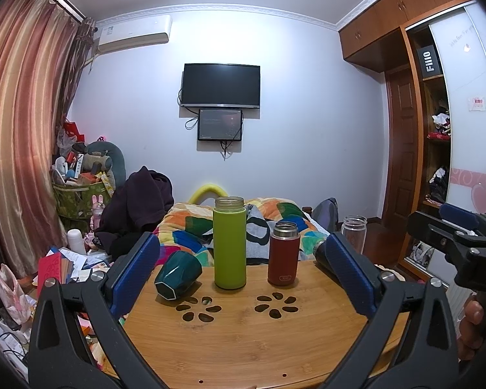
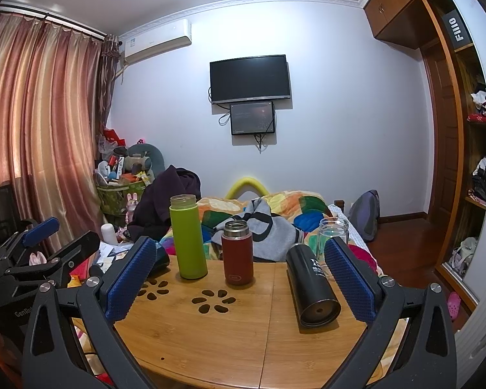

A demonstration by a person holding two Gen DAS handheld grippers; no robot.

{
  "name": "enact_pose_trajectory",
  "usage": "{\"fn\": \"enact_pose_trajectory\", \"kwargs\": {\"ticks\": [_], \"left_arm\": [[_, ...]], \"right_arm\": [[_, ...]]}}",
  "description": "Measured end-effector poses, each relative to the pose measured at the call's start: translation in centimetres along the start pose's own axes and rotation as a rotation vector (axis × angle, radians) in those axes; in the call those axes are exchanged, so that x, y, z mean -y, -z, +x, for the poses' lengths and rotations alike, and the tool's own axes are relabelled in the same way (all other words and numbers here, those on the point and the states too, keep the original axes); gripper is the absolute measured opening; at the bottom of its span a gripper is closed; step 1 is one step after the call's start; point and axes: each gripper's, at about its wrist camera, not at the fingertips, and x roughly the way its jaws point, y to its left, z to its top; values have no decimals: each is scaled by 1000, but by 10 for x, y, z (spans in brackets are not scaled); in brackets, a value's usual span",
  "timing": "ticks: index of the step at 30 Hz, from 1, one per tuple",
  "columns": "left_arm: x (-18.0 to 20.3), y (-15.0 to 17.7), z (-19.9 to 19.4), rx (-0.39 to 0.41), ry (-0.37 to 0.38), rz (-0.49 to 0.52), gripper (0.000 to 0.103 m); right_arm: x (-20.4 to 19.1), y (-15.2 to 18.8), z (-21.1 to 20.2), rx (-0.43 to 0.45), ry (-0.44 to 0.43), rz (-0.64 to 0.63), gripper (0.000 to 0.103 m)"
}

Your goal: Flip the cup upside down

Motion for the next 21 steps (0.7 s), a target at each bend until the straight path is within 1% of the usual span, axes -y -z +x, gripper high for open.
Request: {"fn": "enact_pose_trajectory", "kwargs": {"ticks": [4,21], "left_arm": [[1,0,-1,0,1,0,103],[1,0,-1,-1,6,-1,103]], "right_arm": [[-3,-3,-5,4,-6,-7,103],[-4,-3,-4,10,-13,-7,103]]}}
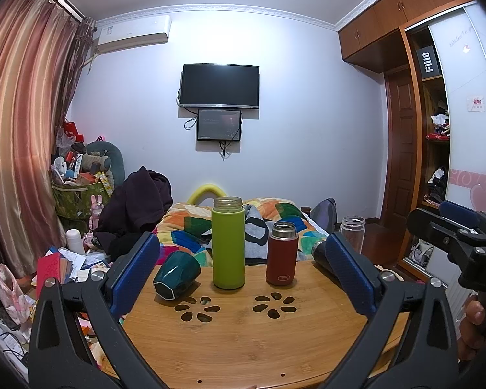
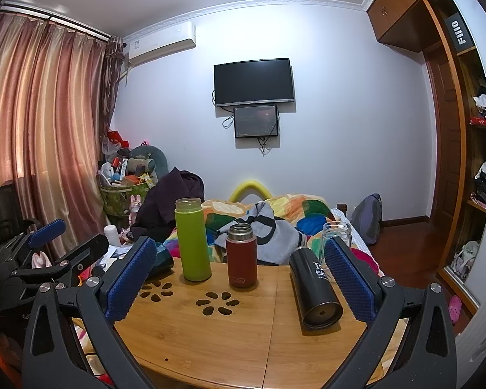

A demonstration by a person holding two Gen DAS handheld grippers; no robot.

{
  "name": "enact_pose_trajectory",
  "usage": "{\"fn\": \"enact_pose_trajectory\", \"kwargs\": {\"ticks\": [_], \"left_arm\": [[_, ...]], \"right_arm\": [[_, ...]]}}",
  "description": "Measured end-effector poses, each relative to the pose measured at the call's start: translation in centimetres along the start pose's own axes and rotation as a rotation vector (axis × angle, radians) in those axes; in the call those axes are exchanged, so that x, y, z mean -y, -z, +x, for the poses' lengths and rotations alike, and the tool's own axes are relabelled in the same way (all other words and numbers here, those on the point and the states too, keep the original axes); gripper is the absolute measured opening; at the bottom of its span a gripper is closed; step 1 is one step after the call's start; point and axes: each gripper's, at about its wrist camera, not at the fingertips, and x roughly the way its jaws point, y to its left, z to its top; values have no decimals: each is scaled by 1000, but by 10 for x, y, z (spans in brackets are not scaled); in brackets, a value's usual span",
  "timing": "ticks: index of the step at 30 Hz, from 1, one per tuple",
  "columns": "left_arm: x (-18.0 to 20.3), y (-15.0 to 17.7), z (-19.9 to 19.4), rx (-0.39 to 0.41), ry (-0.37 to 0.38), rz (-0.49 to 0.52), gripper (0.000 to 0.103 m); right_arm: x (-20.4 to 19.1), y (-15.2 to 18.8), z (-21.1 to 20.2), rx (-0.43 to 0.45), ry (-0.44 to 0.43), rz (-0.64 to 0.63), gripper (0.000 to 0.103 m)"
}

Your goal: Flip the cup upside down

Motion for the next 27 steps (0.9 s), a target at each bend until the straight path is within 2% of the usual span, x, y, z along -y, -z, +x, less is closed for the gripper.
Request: {"fn": "enact_pose_trajectory", "kwargs": {"ticks": [20,27], "left_arm": [[0,1,1,-1,0,1,103],[2,5,29,-83,27,-14,103]], "right_arm": [[0,1,0,3,2,-2,103],[12,1,5,-21,19,16,103]]}}
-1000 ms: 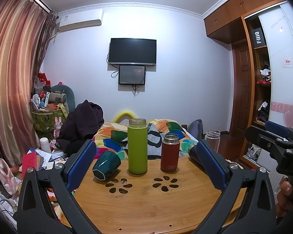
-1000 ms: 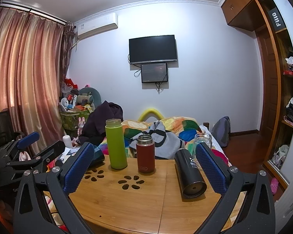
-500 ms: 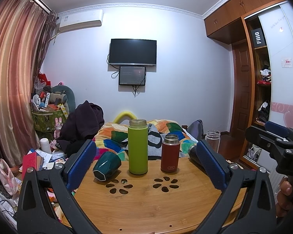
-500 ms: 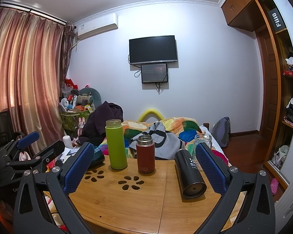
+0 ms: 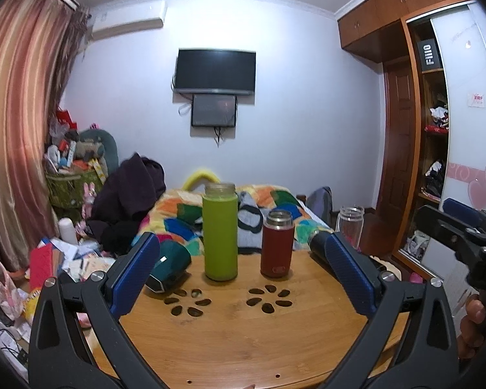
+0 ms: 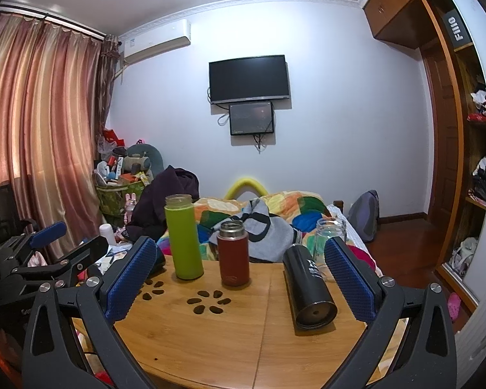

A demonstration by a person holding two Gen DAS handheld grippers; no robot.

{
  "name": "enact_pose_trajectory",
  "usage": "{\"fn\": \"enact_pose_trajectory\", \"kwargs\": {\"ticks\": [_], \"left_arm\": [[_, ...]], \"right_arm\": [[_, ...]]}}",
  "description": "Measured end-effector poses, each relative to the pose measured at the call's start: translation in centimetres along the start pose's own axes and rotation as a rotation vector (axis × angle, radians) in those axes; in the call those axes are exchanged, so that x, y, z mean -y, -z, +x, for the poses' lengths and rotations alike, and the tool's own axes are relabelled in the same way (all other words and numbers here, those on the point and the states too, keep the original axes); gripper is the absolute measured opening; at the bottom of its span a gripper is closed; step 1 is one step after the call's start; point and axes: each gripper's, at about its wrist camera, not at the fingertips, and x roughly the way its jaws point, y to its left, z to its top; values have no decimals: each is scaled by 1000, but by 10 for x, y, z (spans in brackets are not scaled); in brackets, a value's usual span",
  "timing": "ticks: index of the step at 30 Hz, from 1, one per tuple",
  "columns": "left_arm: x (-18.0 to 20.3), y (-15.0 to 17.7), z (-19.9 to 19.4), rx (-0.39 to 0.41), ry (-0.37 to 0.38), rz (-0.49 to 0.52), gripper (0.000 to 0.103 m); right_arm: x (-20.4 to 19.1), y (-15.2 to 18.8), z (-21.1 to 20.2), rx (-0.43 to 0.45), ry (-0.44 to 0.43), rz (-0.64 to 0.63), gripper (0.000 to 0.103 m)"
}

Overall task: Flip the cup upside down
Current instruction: 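Reach the left gripper to the red thermos cup and close on it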

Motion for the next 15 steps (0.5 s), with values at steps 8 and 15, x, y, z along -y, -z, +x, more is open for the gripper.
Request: {"fn": "enact_pose_trajectory", "kwargs": {"ticks": [8,15], "left_arm": [[16,12,88,-189,120,1,103],[56,26,193,-355,144,81,103]], "right_arm": [[35,10,18,-58,36,55,103],[56,22,20,-79,80,68,103]]}}
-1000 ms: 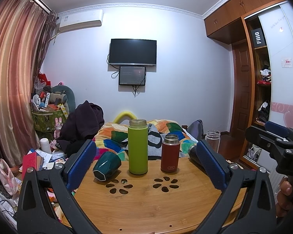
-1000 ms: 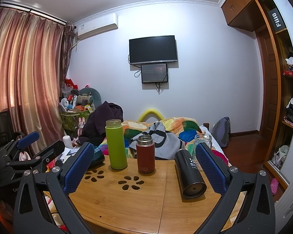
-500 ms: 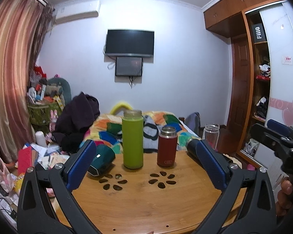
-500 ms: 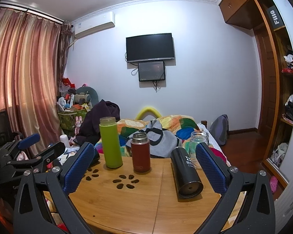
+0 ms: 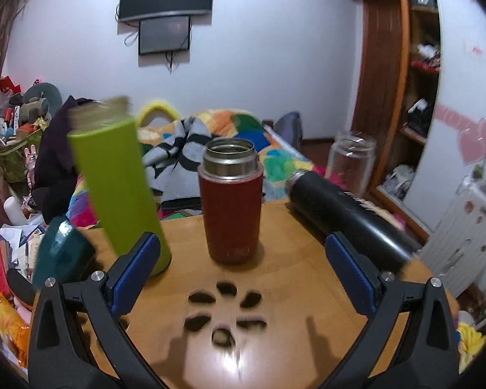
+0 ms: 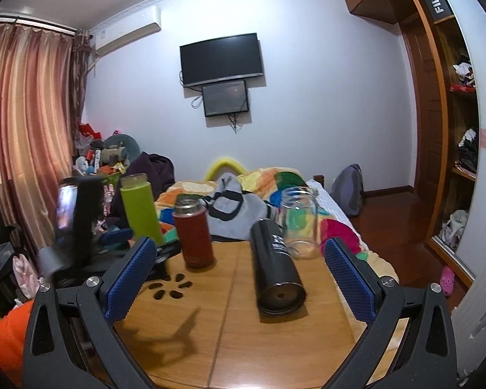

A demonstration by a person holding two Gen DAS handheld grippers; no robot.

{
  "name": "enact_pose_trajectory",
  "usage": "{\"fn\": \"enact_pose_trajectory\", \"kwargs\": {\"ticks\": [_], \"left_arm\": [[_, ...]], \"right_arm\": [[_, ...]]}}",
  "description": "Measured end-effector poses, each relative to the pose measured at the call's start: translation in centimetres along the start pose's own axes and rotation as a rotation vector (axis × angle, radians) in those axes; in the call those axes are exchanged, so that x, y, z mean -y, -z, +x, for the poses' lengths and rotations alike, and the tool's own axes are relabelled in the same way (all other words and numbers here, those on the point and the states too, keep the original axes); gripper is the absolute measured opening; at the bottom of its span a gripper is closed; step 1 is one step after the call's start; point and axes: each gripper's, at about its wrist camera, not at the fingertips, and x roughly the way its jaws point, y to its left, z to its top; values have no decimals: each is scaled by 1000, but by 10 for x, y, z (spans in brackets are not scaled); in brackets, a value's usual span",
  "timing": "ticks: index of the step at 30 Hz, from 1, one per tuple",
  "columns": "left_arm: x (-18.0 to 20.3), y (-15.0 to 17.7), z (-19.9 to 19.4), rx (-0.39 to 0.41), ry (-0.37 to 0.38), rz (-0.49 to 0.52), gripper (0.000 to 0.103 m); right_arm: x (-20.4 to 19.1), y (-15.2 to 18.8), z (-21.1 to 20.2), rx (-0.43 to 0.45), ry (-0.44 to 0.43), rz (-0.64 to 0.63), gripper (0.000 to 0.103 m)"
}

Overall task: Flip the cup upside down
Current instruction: 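Reach the left gripper to the red thermos cup and close on it, then lift the red cup with the left gripper toward the right gripper while the right gripper closes on it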

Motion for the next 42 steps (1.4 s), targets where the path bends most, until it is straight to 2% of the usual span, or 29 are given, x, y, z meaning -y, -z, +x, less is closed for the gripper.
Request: {"fn": "enact_pose_trajectory", "kwargs": {"ticks": [6,7,9,10,12,18,24,36,40,42], "left_arm": [[-3,-13,64,-102,-69,-72,102],[-4,-13,70,-109,-79,-85,100],[-7,-13,77,-126,-79,-93,82],[-7,-14,81,-142,-71,-93,78],[-8,-13,88,-159,-61,-100,63],[-14,-11,83,-185,-20,-87,62],[-13,4,54,-215,56,-13,62],[-13,59,-50,-205,199,115,62],[-6,66,-61,-191,249,129,62],[-3,68,-63,-176,250,131,62]], "right_arm": [[22,7,10,-27,5,39,103],[25,8,11,-32,5,45,103],[30,11,14,-44,4,58,103],[33,12,17,-50,1,67,103],[37,14,19,-62,-6,84,103],[35,16,19,-65,-2,81,103],[26,16,18,-66,-9,52,103],[-3,20,15,-70,-40,-8,103],[-11,22,12,-73,-42,-23,103],[-14,23,10,-72,-42,-32,103]]}}
